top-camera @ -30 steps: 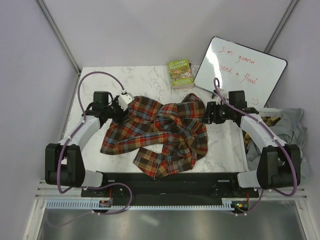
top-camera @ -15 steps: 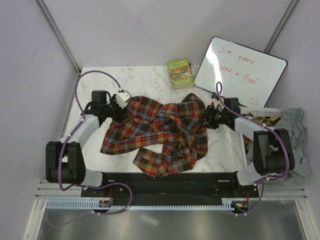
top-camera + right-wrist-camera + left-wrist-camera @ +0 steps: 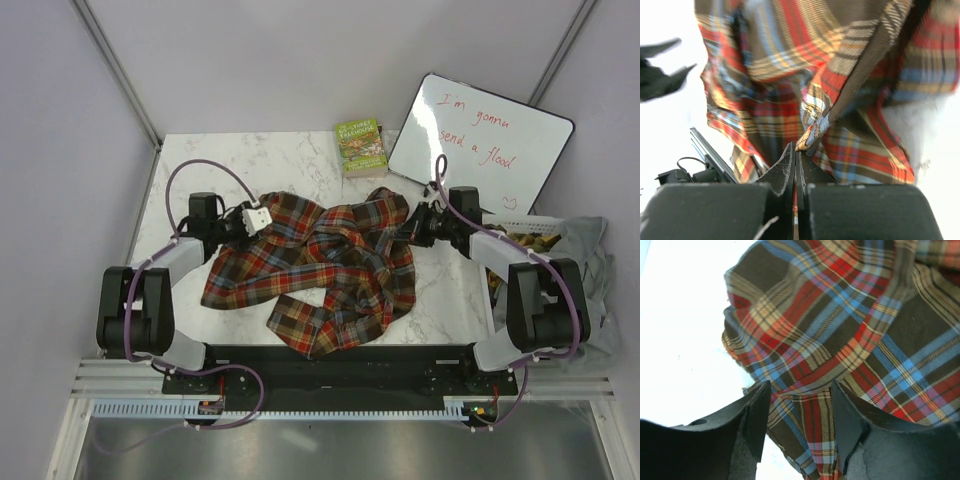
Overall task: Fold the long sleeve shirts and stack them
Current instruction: Flatten the shirt out
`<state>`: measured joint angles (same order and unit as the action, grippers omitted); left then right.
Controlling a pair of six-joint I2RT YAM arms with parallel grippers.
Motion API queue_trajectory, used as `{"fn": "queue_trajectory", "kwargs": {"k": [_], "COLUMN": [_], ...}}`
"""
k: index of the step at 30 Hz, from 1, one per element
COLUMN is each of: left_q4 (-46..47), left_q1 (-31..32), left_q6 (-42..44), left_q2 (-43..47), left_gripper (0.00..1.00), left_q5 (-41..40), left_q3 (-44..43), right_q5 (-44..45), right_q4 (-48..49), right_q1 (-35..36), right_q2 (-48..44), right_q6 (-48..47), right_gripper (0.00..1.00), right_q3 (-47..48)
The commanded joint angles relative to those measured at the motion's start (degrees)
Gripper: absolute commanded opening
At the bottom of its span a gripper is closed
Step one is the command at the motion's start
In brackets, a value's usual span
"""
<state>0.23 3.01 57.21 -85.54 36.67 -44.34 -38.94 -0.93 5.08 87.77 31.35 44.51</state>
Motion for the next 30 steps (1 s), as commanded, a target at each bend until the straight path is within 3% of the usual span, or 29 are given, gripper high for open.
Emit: {"fn": "queue_trajectory", "kwargs": {"k": [1, 5, 14, 23, 30], "left_q4": [8.81, 15.66, 31.92, 48.27, 50.57], "left_q1": [0.59, 2.53, 8.59, 10.09, 10.0], "left_q6": [13.36, 15.21, 19.43, 16.97, 14.69], "left_q2": [-0.42, -1.12, -3.32, -9.38, -10.53], "left_gripper": [0.57, 0.55, 0.63, 0.61, 0.57], "left_q5": [4.91, 2.63, -2.9, -10.29, -12.4], "left_q3": [4.08, 8.73, 18.75, 19.47, 17.36], "right_q5": [-1.75, -1.58, -2.28, -2.98, -3.6], "right_q4": [2.16, 1.46, 1.1, 1.02, 1.1], "right_q1": [-0.51, -0.69, -1.65, -2.18, -2.79], "right_q2": [-2.69, -2.69, -2.78, -2.43, -2.51], "right_q6": [0.46, -0.24, -0.06, -0.15, -0.15], "right_gripper": [0.0, 0.0, 0.0, 0.0, 0.0], "right_q3": [4.7, 5.41, 6.11, 6.11, 7.52]}}
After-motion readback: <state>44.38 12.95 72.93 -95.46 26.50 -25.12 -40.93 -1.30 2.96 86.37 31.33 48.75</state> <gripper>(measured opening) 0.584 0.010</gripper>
